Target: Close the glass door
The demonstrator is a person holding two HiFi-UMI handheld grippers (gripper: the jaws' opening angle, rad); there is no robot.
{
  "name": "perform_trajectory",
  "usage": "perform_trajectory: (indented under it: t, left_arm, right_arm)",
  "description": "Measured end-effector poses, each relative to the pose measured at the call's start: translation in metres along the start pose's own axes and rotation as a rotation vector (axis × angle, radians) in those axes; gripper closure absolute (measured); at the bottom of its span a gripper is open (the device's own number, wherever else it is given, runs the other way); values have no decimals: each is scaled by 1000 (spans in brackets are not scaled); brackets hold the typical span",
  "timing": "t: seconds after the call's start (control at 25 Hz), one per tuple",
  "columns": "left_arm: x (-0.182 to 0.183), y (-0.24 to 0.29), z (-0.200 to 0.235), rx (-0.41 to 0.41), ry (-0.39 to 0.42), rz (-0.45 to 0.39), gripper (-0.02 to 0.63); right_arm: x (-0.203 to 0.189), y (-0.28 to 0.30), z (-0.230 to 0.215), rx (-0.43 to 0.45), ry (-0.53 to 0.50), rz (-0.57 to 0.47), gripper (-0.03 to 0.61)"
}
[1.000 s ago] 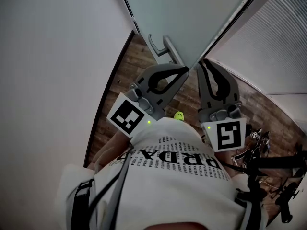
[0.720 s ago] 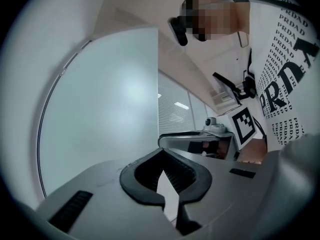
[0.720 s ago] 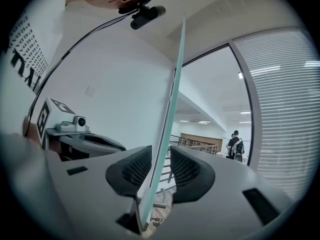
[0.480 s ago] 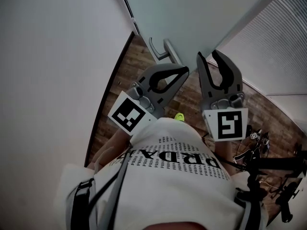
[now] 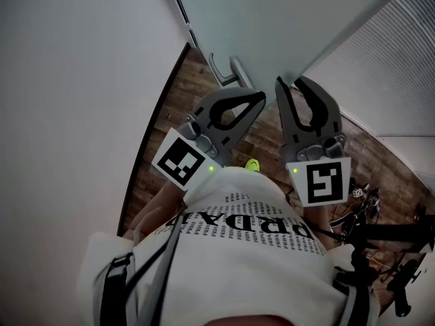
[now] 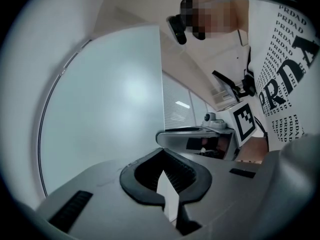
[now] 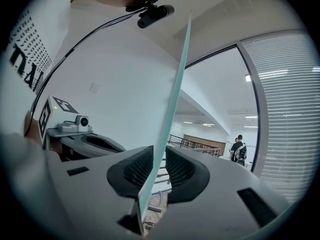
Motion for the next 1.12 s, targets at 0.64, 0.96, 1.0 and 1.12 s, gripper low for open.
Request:
perform_trajectory:
  t: [0.64, 0.96, 1.0, 1.12]
  left_arm:
    - [0, -34, 7, -21, 49, -8, 615]
    - [-4, -21, 6, 91, 78, -15, 615]
    - [-2, -20, 6, 88, 82, -28, 615]
    - [1, -21, 3, 75, 103, -60, 615]
  right_arm:
    - [24, 2, 22, -54, -30, -7, 514]
    - [19, 4, 25, 74, -42, -18, 514]
    - [22, 4, 26, 74, -48, -19, 514]
    - [25, -1, 31, 62, -60, -21, 514]
Point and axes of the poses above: the fingertips, and each gripper's own axes: y forward along the fingers, z to its left, x out of its top, the point moved 3 cm from there along -y, backward along the fingers, and after that the axes turned 13 degrees about z, right-handed, at the moved point
